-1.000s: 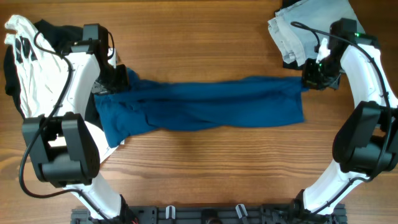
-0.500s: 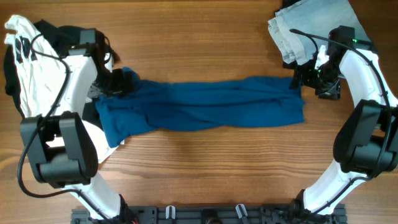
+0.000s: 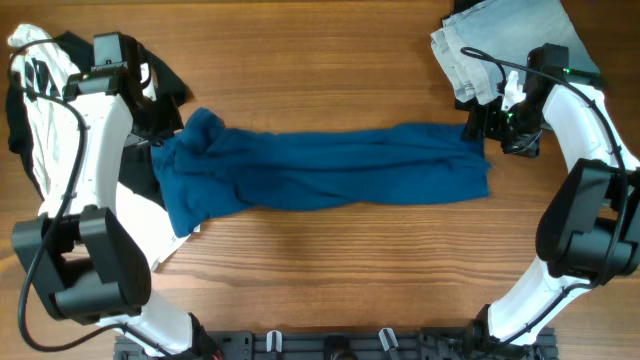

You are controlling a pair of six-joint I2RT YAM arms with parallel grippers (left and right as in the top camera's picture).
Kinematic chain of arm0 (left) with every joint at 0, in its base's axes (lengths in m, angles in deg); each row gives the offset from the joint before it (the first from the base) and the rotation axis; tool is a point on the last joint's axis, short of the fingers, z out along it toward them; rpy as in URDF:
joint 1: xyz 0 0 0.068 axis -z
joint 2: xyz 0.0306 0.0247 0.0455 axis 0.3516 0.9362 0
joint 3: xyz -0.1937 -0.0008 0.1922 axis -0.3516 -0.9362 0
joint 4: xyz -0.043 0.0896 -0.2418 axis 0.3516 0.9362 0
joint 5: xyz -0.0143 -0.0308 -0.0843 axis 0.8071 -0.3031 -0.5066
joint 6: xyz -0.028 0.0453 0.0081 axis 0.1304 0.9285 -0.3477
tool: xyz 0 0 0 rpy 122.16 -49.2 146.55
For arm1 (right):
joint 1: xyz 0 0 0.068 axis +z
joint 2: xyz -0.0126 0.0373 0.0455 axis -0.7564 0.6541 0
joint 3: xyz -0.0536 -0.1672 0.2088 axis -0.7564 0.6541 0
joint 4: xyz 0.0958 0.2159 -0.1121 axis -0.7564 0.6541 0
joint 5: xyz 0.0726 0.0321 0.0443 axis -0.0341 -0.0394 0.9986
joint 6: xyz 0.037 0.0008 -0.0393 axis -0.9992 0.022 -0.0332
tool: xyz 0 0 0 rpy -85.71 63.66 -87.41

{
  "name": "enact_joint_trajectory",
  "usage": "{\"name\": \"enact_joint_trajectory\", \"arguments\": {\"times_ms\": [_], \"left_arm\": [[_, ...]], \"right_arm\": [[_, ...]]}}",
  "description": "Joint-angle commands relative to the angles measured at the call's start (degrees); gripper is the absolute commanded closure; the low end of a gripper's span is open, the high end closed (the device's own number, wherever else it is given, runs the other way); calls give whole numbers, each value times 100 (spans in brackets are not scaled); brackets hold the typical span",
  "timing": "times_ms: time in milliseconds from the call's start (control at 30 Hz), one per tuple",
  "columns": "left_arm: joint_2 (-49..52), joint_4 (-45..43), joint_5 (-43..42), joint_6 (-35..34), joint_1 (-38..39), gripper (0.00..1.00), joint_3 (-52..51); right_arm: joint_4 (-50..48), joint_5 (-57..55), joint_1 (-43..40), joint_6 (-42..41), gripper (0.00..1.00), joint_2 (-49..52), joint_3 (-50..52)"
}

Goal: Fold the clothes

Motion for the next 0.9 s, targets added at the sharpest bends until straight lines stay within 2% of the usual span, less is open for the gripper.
{"name": "enact_joint_trajectory", "arguments": {"times_ms": [0, 100, 200, 300, 467, 700, 733, 767, 867], "left_arm": [[201, -13, -72, -7, -7, 96, 35], [184, -146, -42, -9, -33, 90, 37], [186, -240, -42, -9, -72, 73, 37], [186, -260, -42, -9, -70, 62, 37], [186, -319, -42, -9, -70, 54, 37], [186, -315, -42, -9, -70, 48, 37], [186, -310, -44, -9, -70, 48, 37], [186, -306, -44, -9, -70, 48, 37], [186, -308, -46, -11, -70, 47, 37]], "right_arm": [[-160, 258, -2, 94, 9, 221, 210], [-439, 293, -2, 92, 8, 295, 446], [-693, 291, -2, 92, 4, 315, 675], [-1060, 225, -2, 96, 0, 319, 960], [-1744, 310, 83, 92, 0, 319, 1644], [-1598, 1191, 426, 96, 1, 319, 2059], [-1545, 1270, 472, 96, 3, 319, 2059], [-1534, 1305, 501, 94, 10, 319, 2059], [-1578, 1528, 553, 92, 22, 319, 2059]]}}
